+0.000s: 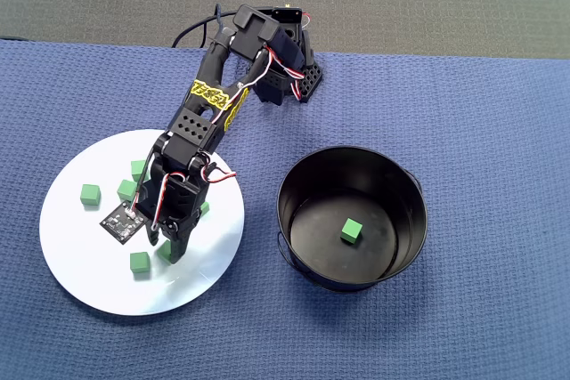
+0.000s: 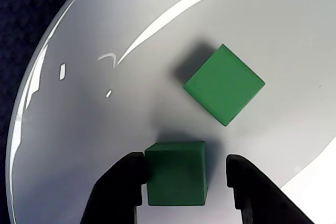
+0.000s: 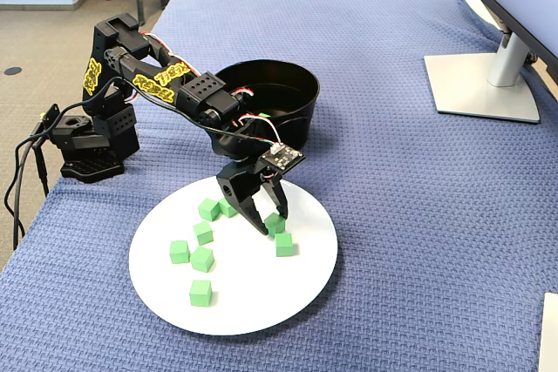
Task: Pick up the green cubes from the white plate and place them in the black recipient
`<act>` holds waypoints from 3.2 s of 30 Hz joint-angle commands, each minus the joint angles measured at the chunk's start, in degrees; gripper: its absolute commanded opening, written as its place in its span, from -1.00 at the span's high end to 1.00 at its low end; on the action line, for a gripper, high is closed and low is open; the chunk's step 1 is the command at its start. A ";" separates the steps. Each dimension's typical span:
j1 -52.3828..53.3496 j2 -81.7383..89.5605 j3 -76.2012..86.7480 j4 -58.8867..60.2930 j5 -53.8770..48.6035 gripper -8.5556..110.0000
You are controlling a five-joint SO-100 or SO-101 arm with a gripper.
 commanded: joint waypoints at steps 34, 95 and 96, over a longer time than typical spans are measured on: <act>-12.83 49.31 8.00 21.88 31.29 0.86; 5.80 8.61 -3.52 -2.11 11.95 0.32; 5.89 7.73 -3.69 -2.02 11.25 0.31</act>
